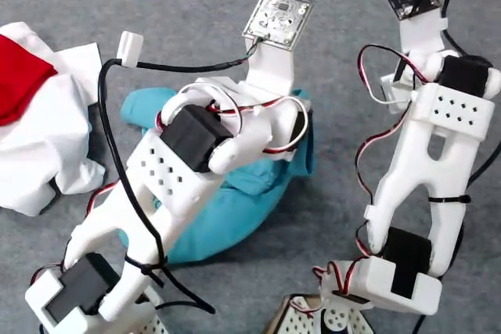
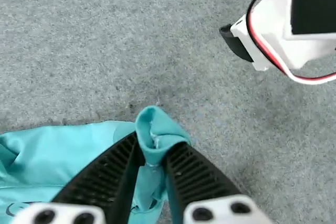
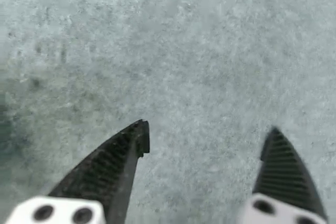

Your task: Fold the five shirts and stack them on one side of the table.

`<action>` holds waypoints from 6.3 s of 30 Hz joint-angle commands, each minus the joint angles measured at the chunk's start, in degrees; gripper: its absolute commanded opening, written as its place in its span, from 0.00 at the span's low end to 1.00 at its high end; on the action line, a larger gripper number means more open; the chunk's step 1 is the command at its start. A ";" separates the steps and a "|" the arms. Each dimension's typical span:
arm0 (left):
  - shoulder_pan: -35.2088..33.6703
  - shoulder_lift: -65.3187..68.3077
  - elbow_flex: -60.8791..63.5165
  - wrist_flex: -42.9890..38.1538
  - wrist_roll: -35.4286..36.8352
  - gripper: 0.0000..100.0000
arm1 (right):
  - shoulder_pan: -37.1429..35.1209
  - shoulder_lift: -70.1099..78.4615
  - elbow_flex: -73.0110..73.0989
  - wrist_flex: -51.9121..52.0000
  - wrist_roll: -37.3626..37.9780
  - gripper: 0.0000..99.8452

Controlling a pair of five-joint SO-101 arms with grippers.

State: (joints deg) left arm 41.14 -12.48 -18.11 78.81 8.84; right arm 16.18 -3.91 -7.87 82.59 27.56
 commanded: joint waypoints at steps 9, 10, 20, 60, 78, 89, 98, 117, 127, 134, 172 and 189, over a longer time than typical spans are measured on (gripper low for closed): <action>-0.18 -0.22 14.77 -9.05 5.71 0.28 | -0.92 -2.68 -0.22 6.51 0.53 0.14; -0.62 -0.22 17.23 -10.90 5.71 0.28 | -0.66 -2.68 -0.22 6.59 0.53 0.14; 1.93 3.91 40.00 -24.88 6.15 0.28 | -0.66 -2.59 -0.04 8.18 2.02 0.14; -69.19 19.91 -24.35 22.07 -14.86 0.27 | -40.40 12.53 0.04 0.88 -1.58 0.14; -81.58 -0.31 18.90 8.26 -22.07 0.27 | -56.13 51.03 -45.93 15.91 -7.65 0.26; -81.58 -19.38 52.40 -7.21 -22.07 0.28 | -56.13 52.62 -57.80 19.78 -12.84 0.26; -81.41 -22.29 60.84 -7.30 -21.89 0.27 | -58.59 49.36 -54.02 19.52 -15.21 0.26; -81.14 -22.29 63.65 -7.47 -21.80 0.27 | -44.35 60.70 -51.21 19.69 -18.11 0.04; -77.89 -21.85 63.65 -7.47 -21.71 0.27 | -32.31 60.62 -48.13 19.78 -12.22 0.00; -68.04 -21.85 63.12 -7.47 -15.21 0.27 | -21.58 59.21 -41.80 19.78 -7.56 0.00; -41.67 -21.67 70.77 -14.86 -5.19 0.27 | -1.36 30.29 -24.57 19.78 12.92 0.25; -41.67 -21.76 72.62 -16.26 -5.19 0.27 | -19.91 48.75 -41.27 6.51 1.49 0.25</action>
State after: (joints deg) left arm -0.88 -33.23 54.42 62.73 3.47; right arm -2.02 39.60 -40.04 90.33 31.08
